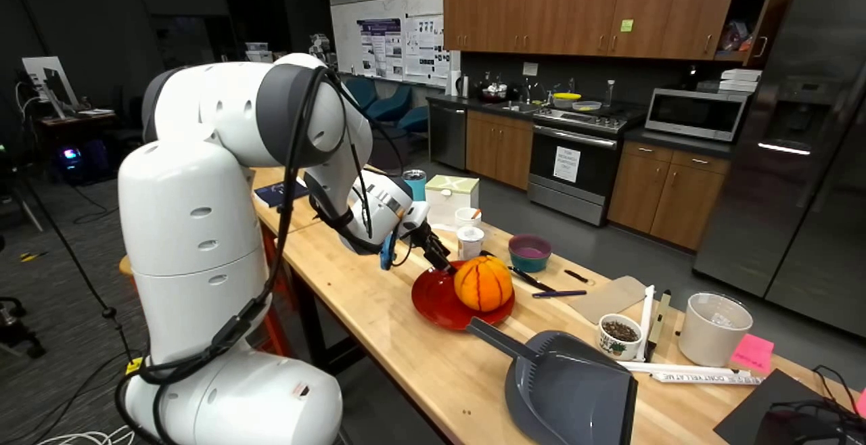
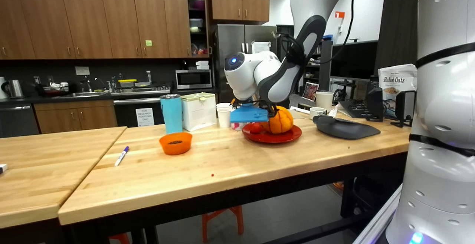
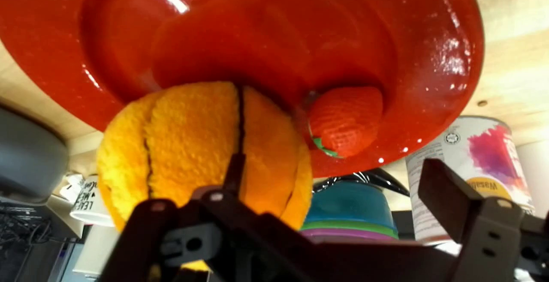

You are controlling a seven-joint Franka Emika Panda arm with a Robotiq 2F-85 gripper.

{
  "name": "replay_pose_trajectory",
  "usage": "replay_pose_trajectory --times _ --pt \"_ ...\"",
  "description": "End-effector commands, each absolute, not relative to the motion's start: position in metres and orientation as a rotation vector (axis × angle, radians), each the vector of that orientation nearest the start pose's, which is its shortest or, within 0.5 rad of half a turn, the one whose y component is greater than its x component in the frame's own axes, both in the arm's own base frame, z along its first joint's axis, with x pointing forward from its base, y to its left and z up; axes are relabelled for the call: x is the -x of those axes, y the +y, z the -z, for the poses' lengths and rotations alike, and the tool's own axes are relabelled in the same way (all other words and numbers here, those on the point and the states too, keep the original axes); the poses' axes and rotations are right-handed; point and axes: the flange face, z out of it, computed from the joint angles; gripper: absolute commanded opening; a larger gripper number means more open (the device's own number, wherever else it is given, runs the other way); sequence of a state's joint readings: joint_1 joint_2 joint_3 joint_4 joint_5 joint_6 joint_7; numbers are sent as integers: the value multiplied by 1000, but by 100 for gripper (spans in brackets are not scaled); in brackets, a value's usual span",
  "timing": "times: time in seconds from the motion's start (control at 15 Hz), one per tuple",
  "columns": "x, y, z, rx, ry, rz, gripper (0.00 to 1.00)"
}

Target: Push the orange bowl to the left

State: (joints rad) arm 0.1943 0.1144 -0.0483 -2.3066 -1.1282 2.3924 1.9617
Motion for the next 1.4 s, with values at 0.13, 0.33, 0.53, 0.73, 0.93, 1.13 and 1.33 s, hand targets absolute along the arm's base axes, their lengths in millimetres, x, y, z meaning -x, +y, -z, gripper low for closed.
replay_pose_trajectory --times 0.13,0.33,0.53,0.73,0.93,1.13,1.33 --pt "-524 70 -301 2827 1549 1200 100" --pt "-538 78 -295 2808 1481 1181 100" --pt "-553 82 -291 2822 1401 1212 100" --pt "-565 81 -286 2843 1369 1227 100" --pt "-570 77 -275 2849 1396 1195 100" --pt "-575 75 -262 2858 1399 1157 100" --pt "-571 74 -260 2887 1438 1100 100"
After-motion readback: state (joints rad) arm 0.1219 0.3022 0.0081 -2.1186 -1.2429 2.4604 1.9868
